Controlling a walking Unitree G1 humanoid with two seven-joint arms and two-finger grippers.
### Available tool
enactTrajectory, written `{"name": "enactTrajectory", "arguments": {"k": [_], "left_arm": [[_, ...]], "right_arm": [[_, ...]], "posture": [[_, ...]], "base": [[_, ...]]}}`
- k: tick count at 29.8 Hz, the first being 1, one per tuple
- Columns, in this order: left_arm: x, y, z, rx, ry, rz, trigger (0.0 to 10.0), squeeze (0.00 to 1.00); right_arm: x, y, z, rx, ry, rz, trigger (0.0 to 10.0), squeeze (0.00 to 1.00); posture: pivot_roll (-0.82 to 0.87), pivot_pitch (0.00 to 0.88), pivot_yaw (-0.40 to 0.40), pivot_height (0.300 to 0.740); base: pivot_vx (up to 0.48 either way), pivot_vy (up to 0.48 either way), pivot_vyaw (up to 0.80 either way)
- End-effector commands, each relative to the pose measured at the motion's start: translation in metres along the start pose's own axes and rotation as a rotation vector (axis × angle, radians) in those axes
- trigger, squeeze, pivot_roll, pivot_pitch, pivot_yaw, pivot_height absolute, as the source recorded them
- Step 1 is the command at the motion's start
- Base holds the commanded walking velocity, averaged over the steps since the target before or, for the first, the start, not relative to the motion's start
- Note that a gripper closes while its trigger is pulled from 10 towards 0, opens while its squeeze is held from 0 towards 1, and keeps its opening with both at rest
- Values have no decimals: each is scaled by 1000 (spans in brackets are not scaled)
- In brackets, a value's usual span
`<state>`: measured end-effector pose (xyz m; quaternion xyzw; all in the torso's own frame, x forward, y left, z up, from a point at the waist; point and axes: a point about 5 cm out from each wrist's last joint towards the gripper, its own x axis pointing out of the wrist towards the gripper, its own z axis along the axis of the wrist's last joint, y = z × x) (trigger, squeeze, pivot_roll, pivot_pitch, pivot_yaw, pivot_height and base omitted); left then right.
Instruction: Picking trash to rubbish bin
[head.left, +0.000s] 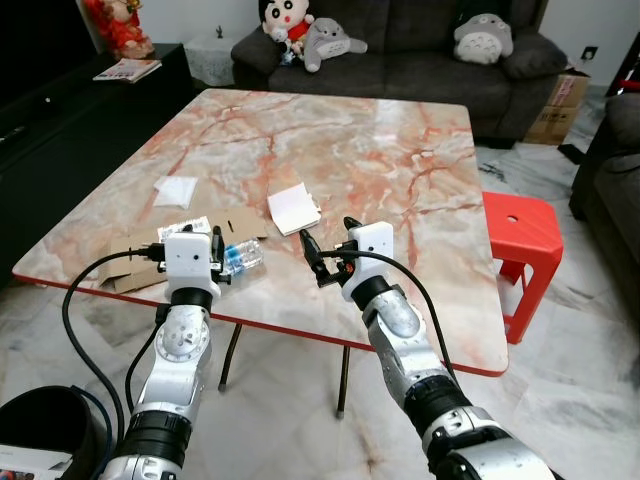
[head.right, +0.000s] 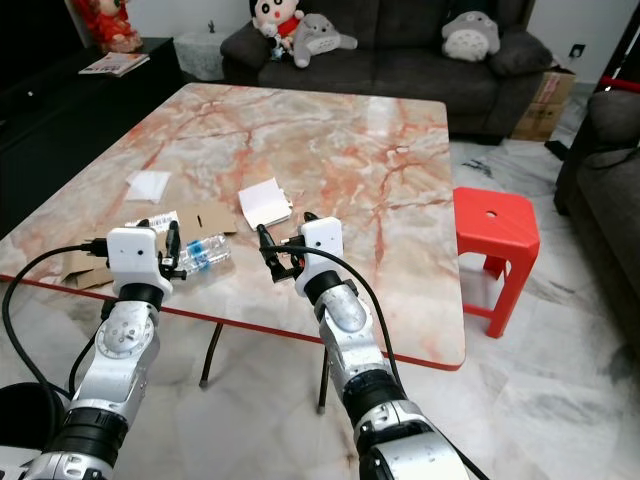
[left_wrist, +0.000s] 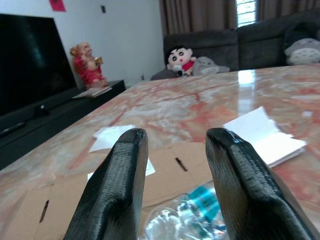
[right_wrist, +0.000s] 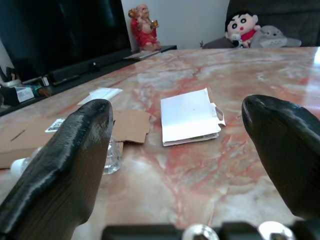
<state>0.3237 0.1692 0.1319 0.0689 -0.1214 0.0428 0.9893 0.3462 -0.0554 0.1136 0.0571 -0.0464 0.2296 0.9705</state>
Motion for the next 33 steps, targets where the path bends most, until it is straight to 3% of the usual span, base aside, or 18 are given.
{"name": "enactTrajectory", "arguments": {"k": [1,6,8,12,33], "left_arm": [[2,5,-1,16,7,-5,10000,0],[6,11,-3,32,27,-15,10000,0],[8,15,-6,-3,54,-11,10000,0],[15,31,-9,-4,97,32,10000,0],[14,29,-12,-6,102,23,10000,0]], "right_arm": [[3,3,2,3,-3,8,10000,0],[3,3,3,2,-4,7,10000,0],[3,2,2,3,-2,5,10000,0],[2,2,2,5,-2,3,10000,0],[2,2,1,3,2,8,10000,0]], "posture": [[-15,0,20,740],[-15,0,19,740],[-15,0,19,740],[-16,6,20,740],[-17,17,14,740]], "base": [[0,0,0],[0,0,0],[0,0,0],[0,0,0],[0,0,0]]}}
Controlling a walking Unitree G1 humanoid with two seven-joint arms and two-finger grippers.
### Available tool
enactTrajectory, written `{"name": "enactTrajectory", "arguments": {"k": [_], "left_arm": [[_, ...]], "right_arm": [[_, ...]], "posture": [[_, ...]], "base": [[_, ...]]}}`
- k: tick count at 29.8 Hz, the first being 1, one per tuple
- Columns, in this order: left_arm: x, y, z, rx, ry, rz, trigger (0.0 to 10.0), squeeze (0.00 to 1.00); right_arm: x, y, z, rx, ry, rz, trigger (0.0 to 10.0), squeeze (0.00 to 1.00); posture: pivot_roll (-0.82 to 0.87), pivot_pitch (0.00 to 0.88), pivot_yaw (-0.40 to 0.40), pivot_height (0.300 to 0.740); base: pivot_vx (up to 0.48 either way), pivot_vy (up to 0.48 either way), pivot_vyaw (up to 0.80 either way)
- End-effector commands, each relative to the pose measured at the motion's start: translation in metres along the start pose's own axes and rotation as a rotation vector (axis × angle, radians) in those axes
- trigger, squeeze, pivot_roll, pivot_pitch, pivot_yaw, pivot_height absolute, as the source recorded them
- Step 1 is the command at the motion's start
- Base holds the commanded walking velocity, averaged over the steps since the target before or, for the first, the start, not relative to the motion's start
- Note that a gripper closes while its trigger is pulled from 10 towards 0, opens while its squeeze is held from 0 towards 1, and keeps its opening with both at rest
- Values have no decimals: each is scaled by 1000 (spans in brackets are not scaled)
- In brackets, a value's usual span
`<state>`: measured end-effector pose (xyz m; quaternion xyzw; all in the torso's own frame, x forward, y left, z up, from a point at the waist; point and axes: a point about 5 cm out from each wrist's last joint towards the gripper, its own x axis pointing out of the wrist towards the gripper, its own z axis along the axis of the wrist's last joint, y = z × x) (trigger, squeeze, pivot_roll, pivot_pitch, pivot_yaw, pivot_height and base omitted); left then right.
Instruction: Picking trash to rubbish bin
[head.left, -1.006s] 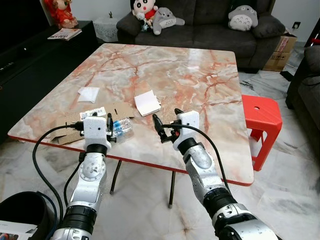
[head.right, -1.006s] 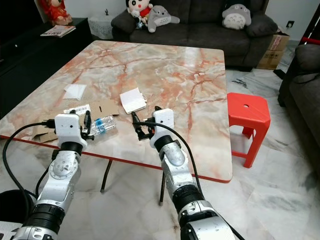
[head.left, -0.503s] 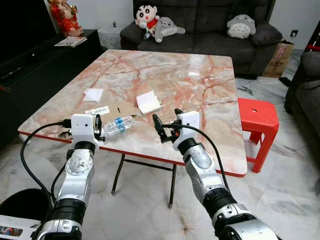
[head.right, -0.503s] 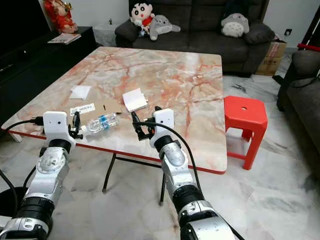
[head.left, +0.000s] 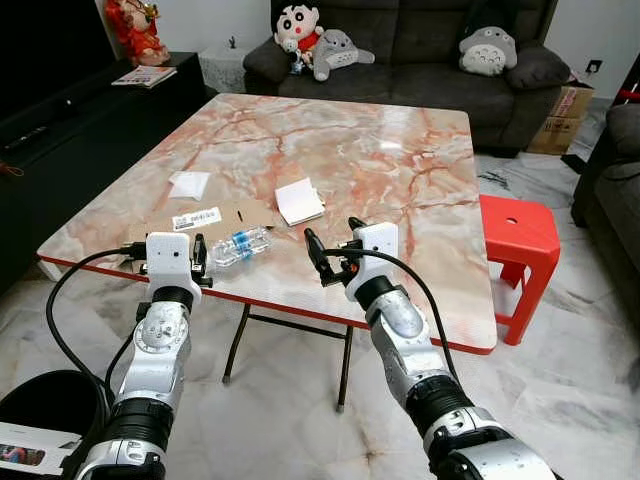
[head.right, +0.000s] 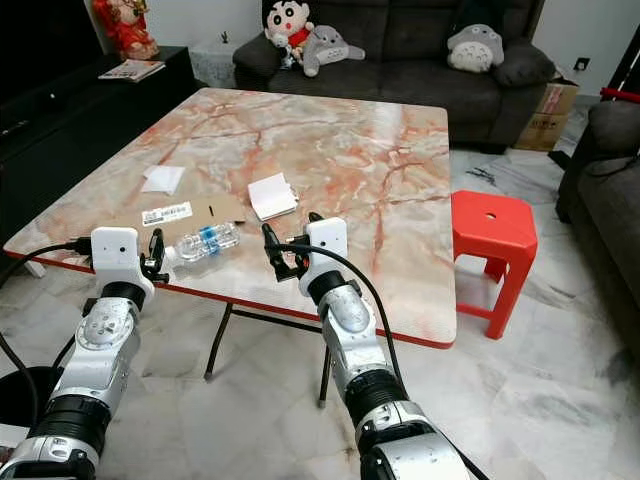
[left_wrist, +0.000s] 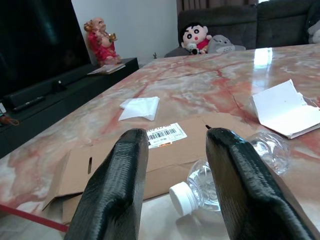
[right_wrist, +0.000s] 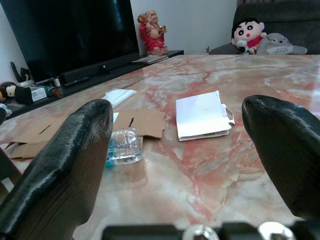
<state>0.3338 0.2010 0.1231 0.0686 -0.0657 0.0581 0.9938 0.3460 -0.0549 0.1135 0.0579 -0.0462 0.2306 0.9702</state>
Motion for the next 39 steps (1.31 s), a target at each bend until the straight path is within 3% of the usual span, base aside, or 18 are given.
{"name": "enactTrajectory", "arguments": {"k": [1,7,11,16,20,24,26,39], "left_arm": [[4,0,4,-11,-12,0,10000,0],[8,11,2,23,8,0,10000,0],[20,22,-2,-45,85,-3,10000,0],[28,26,-2,-32,133,-10,10000,0],[33,26,-7,-118,193,-28,10000,0],[34,26,-8,-148,207,-34,10000,0],[31,24,-18,-303,274,-54,10000,0],[23,27,-31,-395,319,-52,10000,0]], "right_arm": [[2,2,1,2,2,7,10000,0],[2,3,1,3,4,12,10000,0],[2,2,1,1,5,12,10000,0],[1,1,1,0,5,9,10000,0],[1,0,1,-3,7,7,10000,0],[1,0,1,-3,7,8,10000,0],[1,-1,1,-6,7,8,10000,0],[0,-2,1,-8,8,10,10000,0]], "posture": [[-17,17,14,740],[-15,23,10,740],[-18,25,9,740],[-21,26,6,740],[-26,27,4,740],[-26,27,4,740],[-28,27,0,740],[-32,25,-5,740]], "base": [[0,0,0],[0,0,0],[0,0,0],[0,0,0],[0,0,0],[0,0,0],[0,0,0],[0,0,0]]}}
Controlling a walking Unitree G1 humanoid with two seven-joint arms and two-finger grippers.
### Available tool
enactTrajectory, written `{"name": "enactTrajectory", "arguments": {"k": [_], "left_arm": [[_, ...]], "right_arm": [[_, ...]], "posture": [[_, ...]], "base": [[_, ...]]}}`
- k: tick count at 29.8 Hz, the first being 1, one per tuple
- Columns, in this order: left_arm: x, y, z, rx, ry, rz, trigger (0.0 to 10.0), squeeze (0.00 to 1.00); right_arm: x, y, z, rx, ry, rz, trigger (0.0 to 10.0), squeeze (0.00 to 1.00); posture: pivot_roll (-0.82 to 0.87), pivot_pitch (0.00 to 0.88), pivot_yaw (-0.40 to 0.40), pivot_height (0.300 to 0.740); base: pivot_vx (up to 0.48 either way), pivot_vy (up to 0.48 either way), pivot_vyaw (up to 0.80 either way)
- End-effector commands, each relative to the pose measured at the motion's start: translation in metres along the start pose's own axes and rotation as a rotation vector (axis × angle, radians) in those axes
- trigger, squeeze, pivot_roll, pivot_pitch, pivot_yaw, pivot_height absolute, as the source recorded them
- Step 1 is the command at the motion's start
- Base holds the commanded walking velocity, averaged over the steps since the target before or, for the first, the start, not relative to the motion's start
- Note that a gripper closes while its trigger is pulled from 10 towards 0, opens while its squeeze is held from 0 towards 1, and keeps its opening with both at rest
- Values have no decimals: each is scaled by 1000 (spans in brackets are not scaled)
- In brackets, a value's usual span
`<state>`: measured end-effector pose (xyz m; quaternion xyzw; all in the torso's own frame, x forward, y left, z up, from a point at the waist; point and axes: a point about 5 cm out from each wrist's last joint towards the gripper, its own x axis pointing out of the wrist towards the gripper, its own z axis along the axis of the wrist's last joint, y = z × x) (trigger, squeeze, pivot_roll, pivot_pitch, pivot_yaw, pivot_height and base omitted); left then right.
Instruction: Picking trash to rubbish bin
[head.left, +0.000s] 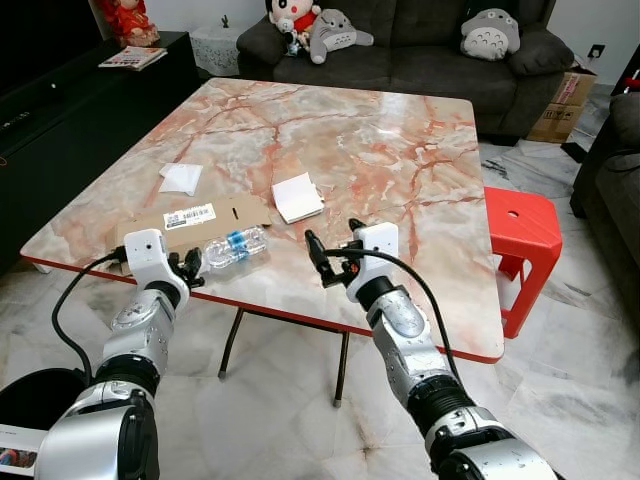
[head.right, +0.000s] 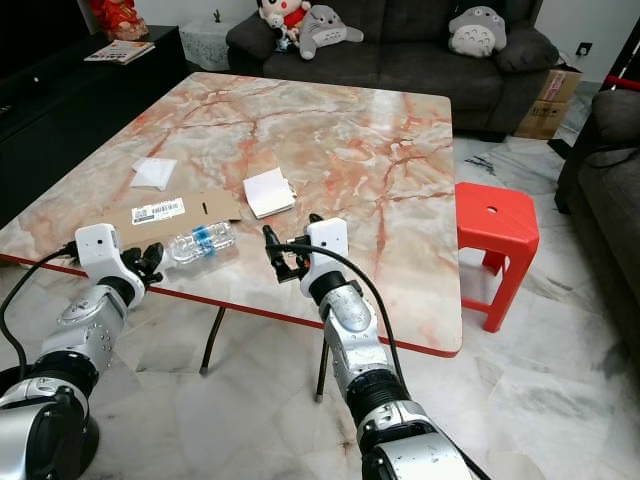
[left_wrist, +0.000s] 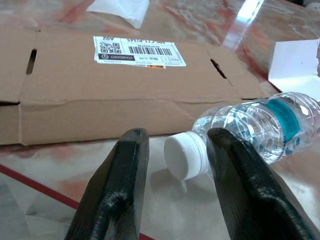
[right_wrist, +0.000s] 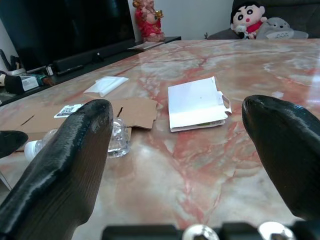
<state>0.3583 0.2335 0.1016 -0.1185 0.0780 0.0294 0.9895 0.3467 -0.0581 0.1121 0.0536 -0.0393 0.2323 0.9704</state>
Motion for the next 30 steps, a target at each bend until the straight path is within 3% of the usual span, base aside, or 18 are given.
{"name": "enactTrajectory", "arguments": {"k": [1,9,15,30], "left_arm": [[-1,0,-4,-45,19,-7,10000,0],[-3,-20,-25,-125,98,-77,10000,0],[-4,-39,-35,-118,140,-153,10000,0],[-9,-83,-9,-47,64,-407,10000,0]], "right_arm": [[1,1,2,-3,-8,7,10000,0],[1,2,2,-3,-6,8,10000,0],[1,2,2,-4,-4,9,10000,0],[1,1,2,-1,-4,4,10000,0]], "posture": [[-32,24,-5,740],[-31,27,-6,740],[-33,26,-4,740],[-27,26,-3,740]], "base": [[0,0,0],[0,0,0],[0,0,0],[0,0,0]]}}
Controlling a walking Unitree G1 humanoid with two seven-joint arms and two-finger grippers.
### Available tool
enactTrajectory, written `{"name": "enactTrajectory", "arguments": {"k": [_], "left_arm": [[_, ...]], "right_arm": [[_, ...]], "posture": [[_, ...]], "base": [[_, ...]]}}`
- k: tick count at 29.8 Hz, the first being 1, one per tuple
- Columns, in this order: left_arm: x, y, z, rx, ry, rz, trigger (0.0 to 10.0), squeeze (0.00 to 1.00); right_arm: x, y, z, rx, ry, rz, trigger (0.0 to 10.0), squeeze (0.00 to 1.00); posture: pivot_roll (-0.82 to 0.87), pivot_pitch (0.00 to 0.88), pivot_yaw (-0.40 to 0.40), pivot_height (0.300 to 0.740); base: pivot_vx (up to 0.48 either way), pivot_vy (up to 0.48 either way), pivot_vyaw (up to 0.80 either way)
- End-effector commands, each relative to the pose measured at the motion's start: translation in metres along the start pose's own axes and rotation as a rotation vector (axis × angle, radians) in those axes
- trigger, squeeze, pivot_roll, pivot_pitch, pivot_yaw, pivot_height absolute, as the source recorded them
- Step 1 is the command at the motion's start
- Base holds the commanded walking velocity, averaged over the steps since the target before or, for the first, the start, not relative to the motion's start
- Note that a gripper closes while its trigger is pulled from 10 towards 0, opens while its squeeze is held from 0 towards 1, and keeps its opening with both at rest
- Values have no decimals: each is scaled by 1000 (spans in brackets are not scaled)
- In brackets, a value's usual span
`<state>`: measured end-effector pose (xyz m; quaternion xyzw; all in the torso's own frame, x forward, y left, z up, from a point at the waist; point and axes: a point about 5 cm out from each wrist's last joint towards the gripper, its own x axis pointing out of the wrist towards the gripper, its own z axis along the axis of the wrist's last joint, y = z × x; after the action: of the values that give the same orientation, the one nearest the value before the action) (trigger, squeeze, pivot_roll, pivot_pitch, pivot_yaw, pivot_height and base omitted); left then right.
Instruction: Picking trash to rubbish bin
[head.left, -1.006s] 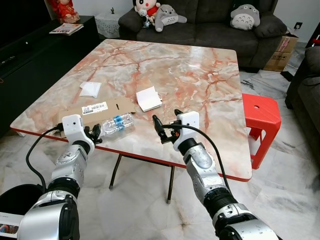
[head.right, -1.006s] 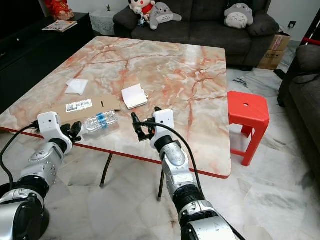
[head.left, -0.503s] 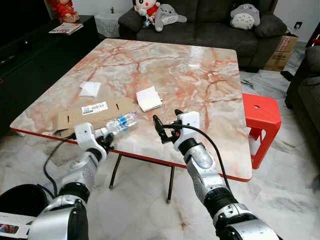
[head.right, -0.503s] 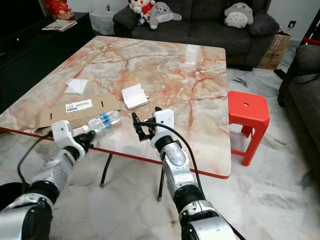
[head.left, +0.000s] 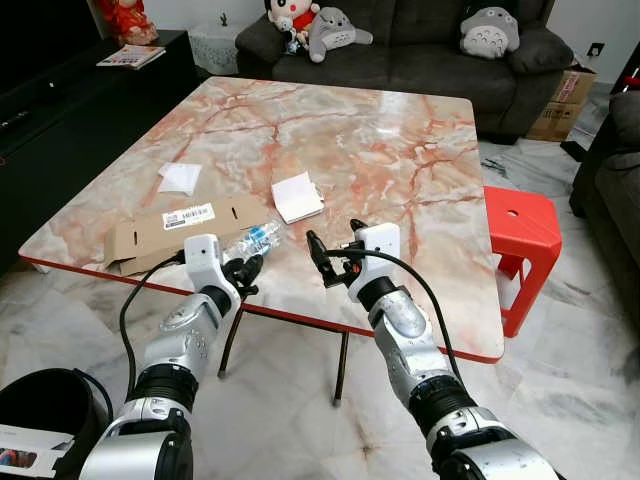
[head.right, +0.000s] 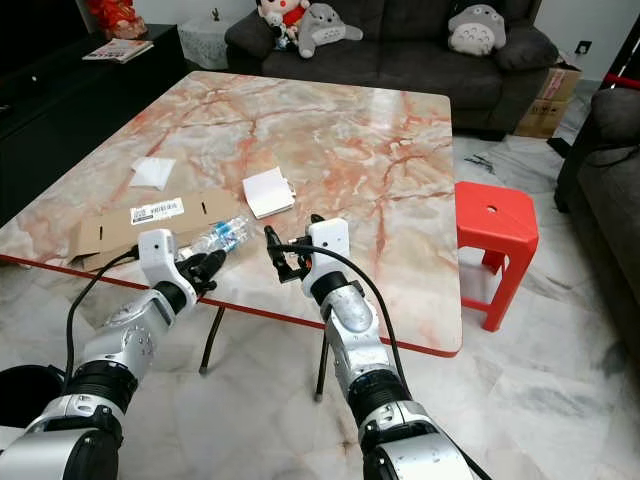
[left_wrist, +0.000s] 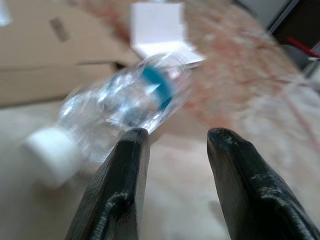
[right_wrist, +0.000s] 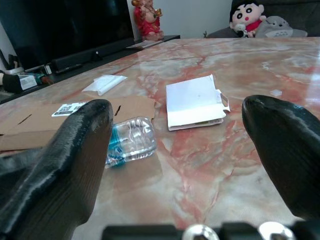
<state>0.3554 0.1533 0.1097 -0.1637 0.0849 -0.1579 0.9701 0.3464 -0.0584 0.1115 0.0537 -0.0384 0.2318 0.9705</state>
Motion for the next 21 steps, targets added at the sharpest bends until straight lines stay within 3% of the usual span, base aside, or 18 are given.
{"name": "enactTrajectory", "arguments": {"k": [1,5,7,11,18,21], "left_arm": [[0,-8,5,26,2,-51,10000,0],[-2,-24,19,88,-57,-128,10000,0],[0,-18,35,175,-113,-53,10000,0],[0,-5,47,309,-125,44,10000,0],[-2,7,48,451,-76,75,10000,0],[-4,17,44,591,-15,76,10000,0]], "right_arm": [[1,1,2,-2,-6,4,10000,0],[1,1,2,-2,-5,3,10000,0],[1,1,2,-2,-5,2,10000,0],[1,1,2,-3,-3,3,10000,0],[2,1,2,-2,-4,0,10000,0],[1,1,2,0,-4,-4,10000,0]], "posture": [[-27,26,-3,740],[-28,26,-1,740],[-27,25,-2,740],[-26,22,-1,740],[-27,21,1,740],[-27,17,9,740]], "base": [[0,0,0],[0,0,0],[0,0,0],[0,0,0],[0,0,0],[0,0,0]]}}
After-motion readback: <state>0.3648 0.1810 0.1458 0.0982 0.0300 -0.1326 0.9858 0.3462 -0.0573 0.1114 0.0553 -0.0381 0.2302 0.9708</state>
